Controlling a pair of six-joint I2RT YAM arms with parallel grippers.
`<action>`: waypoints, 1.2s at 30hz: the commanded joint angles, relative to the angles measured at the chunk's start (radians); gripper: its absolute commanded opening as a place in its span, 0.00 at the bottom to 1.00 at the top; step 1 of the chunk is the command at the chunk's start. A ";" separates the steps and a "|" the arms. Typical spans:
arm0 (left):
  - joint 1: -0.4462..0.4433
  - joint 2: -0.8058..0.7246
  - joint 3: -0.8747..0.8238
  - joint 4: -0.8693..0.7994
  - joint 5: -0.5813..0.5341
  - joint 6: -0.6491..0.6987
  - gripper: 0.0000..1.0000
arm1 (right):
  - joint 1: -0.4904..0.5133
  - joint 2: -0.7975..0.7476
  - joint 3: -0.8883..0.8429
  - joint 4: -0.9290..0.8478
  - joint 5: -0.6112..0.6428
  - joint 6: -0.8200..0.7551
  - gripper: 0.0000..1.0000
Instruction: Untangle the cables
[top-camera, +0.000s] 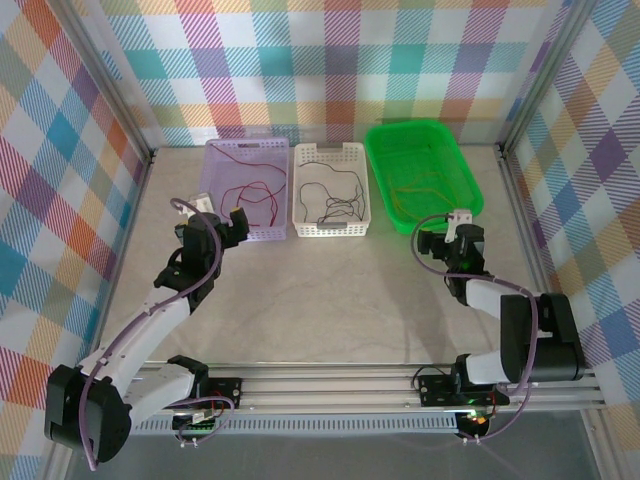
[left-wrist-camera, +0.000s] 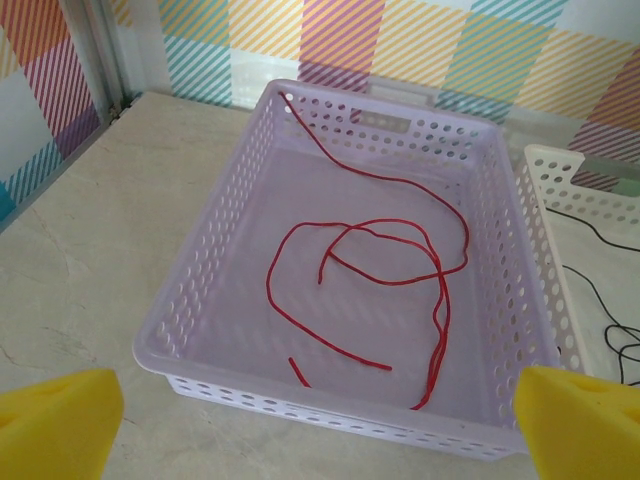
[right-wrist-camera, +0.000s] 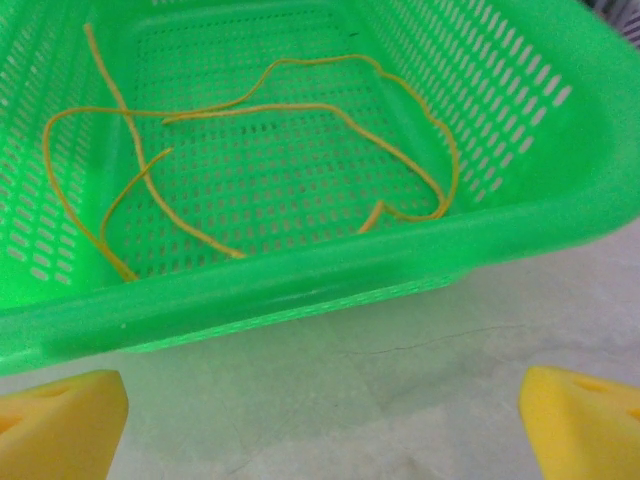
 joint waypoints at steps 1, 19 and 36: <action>-0.008 0.001 -0.007 0.017 -0.012 0.010 1.00 | -0.007 0.025 0.044 0.031 -0.037 -0.010 1.00; 0.026 0.074 -0.099 0.018 -0.146 0.025 1.00 | -0.016 0.142 -0.045 0.320 -0.043 0.020 1.00; 0.100 0.300 -0.255 0.453 -0.077 0.160 1.00 | -0.017 0.142 -0.045 0.319 -0.045 0.019 1.00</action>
